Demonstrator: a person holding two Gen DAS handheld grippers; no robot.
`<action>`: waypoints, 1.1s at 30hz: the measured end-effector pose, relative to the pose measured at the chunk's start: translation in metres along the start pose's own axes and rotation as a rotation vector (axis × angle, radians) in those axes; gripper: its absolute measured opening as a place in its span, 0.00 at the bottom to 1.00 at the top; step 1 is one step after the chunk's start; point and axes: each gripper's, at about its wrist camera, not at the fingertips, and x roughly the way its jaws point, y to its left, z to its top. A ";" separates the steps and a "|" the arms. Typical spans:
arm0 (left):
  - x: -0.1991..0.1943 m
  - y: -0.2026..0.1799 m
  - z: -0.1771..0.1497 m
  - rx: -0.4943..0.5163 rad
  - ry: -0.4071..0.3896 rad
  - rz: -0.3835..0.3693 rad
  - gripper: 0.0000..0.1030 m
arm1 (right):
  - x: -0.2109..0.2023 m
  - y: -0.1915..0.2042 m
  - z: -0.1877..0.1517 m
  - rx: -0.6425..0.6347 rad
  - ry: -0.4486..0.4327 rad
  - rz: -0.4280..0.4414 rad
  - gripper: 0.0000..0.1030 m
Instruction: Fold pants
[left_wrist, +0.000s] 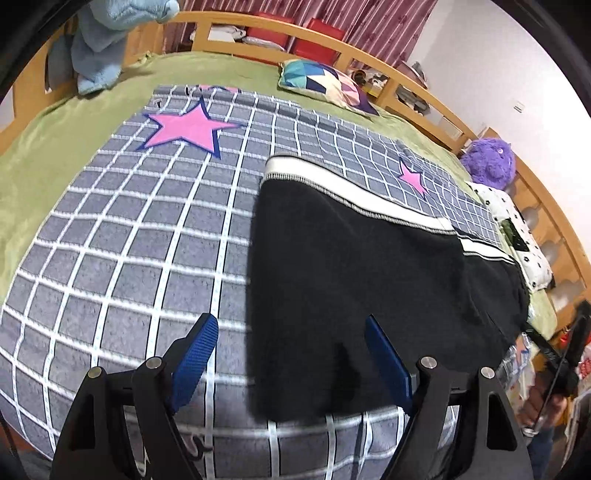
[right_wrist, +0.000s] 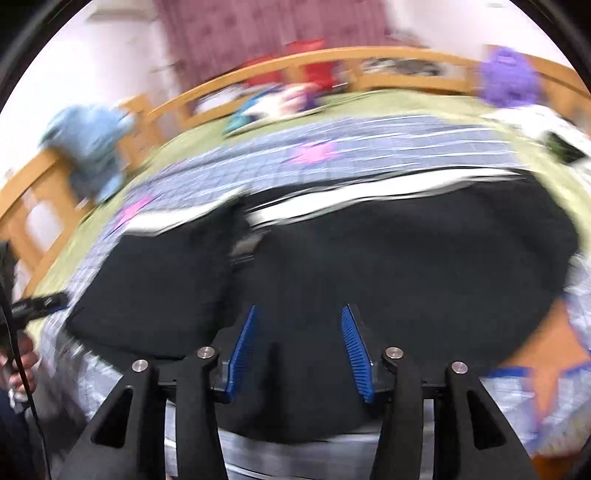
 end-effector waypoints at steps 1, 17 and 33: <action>0.003 -0.002 0.003 0.005 -0.006 0.013 0.77 | -0.010 -0.023 0.000 0.041 -0.030 -0.061 0.54; 0.071 -0.003 0.032 -0.020 0.152 0.023 0.77 | 0.036 -0.211 0.013 0.490 -0.056 -0.098 0.58; 0.057 -0.004 0.074 -0.135 0.089 -0.231 0.09 | -0.004 -0.141 0.069 0.323 -0.156 -0.158 0.12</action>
